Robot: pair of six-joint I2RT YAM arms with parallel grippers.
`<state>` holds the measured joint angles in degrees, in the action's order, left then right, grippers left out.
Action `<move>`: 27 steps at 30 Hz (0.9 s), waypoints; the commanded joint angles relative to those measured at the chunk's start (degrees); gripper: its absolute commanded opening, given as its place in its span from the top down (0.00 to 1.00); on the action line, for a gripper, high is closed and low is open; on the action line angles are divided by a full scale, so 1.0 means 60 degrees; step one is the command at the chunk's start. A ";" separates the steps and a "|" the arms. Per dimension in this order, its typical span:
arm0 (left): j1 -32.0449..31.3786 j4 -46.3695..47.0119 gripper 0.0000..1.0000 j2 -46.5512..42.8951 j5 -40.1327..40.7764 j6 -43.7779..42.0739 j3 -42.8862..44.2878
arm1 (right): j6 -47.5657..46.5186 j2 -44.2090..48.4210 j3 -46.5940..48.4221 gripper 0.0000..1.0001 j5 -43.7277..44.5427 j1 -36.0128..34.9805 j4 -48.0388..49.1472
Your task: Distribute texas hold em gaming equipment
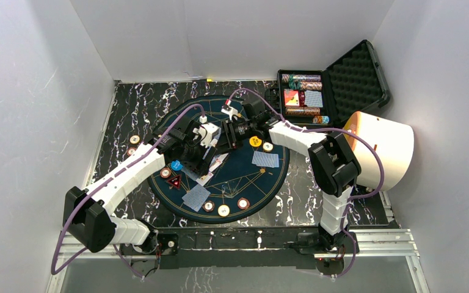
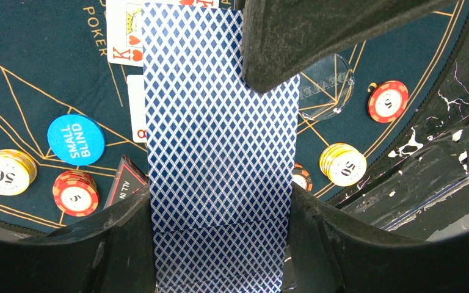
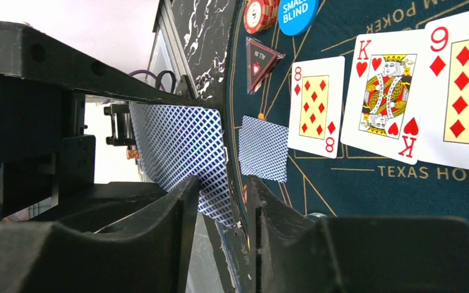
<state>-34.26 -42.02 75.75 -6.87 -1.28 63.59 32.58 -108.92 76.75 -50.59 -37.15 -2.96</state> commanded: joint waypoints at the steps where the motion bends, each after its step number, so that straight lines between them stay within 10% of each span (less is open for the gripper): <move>1: -0.0047 0.0031 1.00 -0.0243 -0.0183 0.0067 0.0124 | -0.0300 0.0464 0.0454 0.62 0.0173 0.0050 -0.0302; 27: -0.0049 0.0186 1.00 -0.0197 0.0092 0.0304 -0.0111 | -0.0166 0.1106 0.0528 0.82 0.0216 0.0310 -0.0738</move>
<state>-34.26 -41.65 75.75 -6.72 -0.14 63.05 31.73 -105.38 77.49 -48.75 -35.81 -7.25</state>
